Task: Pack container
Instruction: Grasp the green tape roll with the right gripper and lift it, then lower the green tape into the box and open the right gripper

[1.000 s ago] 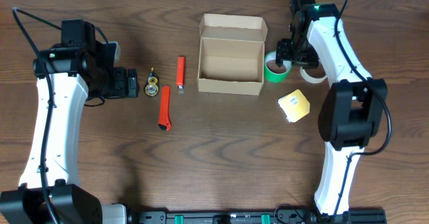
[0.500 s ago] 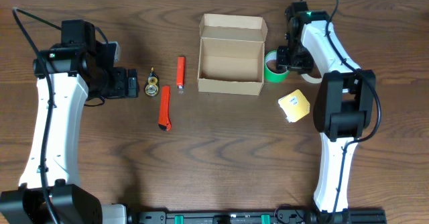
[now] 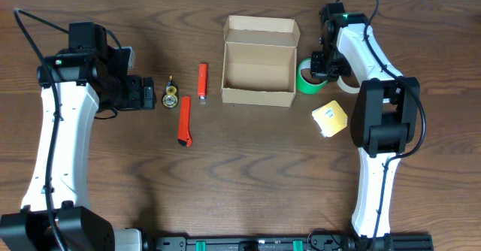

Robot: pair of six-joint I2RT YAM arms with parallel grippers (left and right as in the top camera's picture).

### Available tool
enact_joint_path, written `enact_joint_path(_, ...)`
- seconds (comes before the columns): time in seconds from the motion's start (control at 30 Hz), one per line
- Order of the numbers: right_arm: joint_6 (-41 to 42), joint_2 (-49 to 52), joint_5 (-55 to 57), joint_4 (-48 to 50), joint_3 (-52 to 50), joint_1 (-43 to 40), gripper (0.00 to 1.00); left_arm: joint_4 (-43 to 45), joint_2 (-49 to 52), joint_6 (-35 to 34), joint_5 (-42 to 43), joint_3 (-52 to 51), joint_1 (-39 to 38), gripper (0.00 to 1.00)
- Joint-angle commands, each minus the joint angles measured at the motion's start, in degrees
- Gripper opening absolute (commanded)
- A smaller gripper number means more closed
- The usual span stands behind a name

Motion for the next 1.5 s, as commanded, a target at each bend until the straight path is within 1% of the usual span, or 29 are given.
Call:
enact_joint_path(0.0, 0.46, -0.9, 0.5, -1.9, 4.59, -0.39, 0.01, -0.35, 0.46, 0.57, -0.42, 1.25, -0.07, 0.95)
enact_joint_path(0.17, 0.96, -3.26, 0.55, -7.76, 15.23, 0.0, 0.01, -0.35, 0.48, 0.57, -0.42, 1.25, -0.07, 0.95)
enact_joint_path(0.33, 0.92, -6.95, 0.57, -13.14, 26.84, 2.14, 0.01, -0.35, 0.48, 0.57, -0.42, 1.25, -0.07, 0.95)
enact_joint_path(0.43, 0.98, -9.18, 0.55, -15.63, 30.86, 4.48, 0.01, -0.35, 0.46, 0.57, -0.42, 1.25, -0.07, 0.95)
enact_joint_path(0.5, 2.54, -10.38, 0.59, -17.46, 32.57, 6.6, 0.01, -0.35, 0.48, 0.57, -0.42, 1.25, -0.07, 0.95)
enact_joint_path(0.6, 6.05, -11.45, 0.61, -19.98, 33.2, 10.03, 0.01, -0.35, 0.46, 0.59, -0.42, 1.25, -0.07, 0.95)
enact_joint_path(0.7, 7.69, -11.54, 0.61, -21.73, 33.16, 13.68, 0.01, -0.35, 0.48, 0.57, -0.42, 1.25, -0.07, 0.95)
enact_joint_path(0.87, 7.76, -10.25, 1.09, -19.21, 31.43, 19.74, 0.01, -0.35, 0.48, 0.57, -0.42, 1.25, -0.07, 0.95)
enact_joint_path(1.0, 7.63, -8.22, 3.17, -16.24, 30.38, 22.77, 0.01, -0.35, 0.46, 0.57, -0.42, 1.25, -0.07, 0.95)
enact_joint_path(1.2, 5.6, -2.78, 4.33, -13.0, 30.34, 24.09, 0.01, -0.35, 0.48, 0.57, -0.42, 1.25, -0.07, 0.95)
enact_joint_path(1.47, 2.12, 4.15, 5.22, -12.24, 30.34, 22.99, 0.01, -0.35, 0.46, 0.57, -0.42, 1.25, -0.07, 0.96)
